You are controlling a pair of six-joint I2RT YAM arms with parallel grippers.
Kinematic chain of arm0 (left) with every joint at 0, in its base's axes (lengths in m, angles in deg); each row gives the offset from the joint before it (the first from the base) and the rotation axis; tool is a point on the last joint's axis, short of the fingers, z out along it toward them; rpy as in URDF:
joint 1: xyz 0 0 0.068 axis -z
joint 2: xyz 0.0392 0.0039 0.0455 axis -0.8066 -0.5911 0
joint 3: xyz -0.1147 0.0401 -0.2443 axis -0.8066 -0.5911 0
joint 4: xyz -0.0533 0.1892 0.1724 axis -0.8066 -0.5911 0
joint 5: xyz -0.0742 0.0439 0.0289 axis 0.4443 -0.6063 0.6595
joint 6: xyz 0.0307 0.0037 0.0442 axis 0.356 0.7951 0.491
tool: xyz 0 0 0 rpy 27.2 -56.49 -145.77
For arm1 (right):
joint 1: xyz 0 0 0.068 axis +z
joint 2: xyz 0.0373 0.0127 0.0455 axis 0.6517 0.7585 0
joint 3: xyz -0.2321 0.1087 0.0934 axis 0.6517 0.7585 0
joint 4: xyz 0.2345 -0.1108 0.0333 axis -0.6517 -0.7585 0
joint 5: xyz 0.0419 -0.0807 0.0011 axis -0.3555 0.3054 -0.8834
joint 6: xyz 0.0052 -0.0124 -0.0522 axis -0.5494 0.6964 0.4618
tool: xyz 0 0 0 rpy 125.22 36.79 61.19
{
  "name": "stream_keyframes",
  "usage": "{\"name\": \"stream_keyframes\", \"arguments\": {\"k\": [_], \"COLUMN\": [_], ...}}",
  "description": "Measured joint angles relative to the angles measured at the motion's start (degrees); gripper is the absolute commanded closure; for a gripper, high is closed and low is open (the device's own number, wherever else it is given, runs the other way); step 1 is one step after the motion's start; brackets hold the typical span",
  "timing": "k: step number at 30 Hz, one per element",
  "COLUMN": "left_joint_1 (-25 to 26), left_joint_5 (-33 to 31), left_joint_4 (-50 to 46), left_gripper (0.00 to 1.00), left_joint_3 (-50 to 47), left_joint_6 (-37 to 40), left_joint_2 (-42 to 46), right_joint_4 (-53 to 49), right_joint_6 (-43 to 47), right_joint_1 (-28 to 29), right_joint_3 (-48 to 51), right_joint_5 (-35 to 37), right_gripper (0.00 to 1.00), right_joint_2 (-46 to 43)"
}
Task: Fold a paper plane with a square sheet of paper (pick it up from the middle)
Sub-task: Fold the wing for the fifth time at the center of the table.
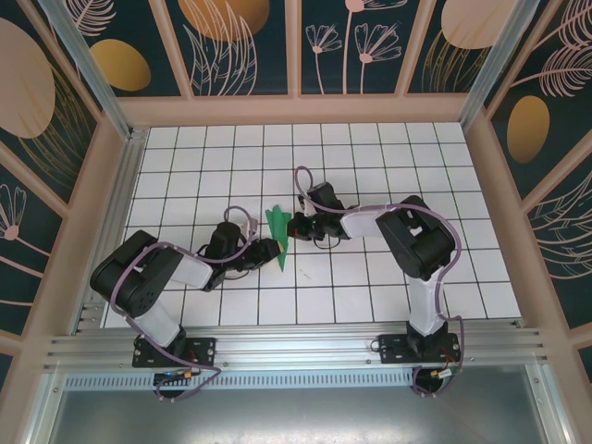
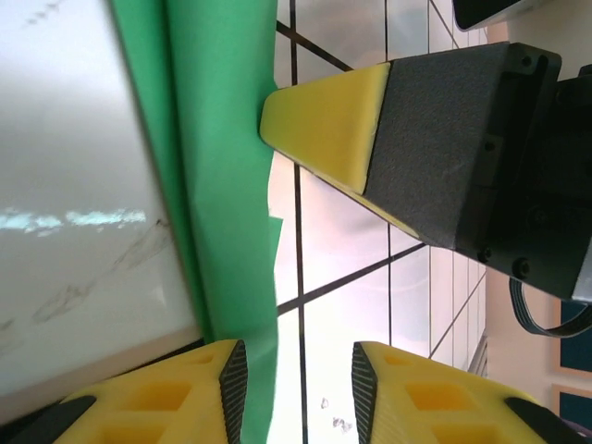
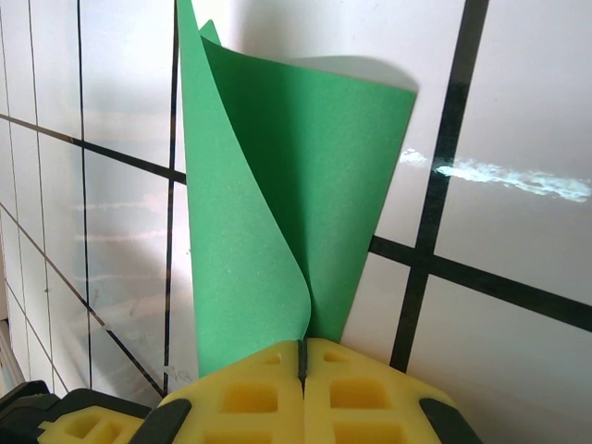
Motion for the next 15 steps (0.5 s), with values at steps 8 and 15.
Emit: {"name": "stream_keyframes", "arguments": {"k": [8,15], "left_joint_1": [0.02,0.02], "left_joint_5": [0.11,1.40], "left_joint_4": [5.92,10.08], "left_gripper": [0.63,0.67], "left_joint_3": [-2.25,-2.23], "left_joint_6": [-3.28,-4.26], "left_joint_2": [0.15,-1.46], "right_joint_4": [-0.02,-0.50], "right_joint_6": [-0.20,-0.22], "right_joint_1": [-0.15,-0.61], "right_joint_3": [0.00,-0.35], "right_joint_5": [0.20,0.55], "right_gripper": [1.00,1.00], "right_joint_2": [0.00,0.02]}}
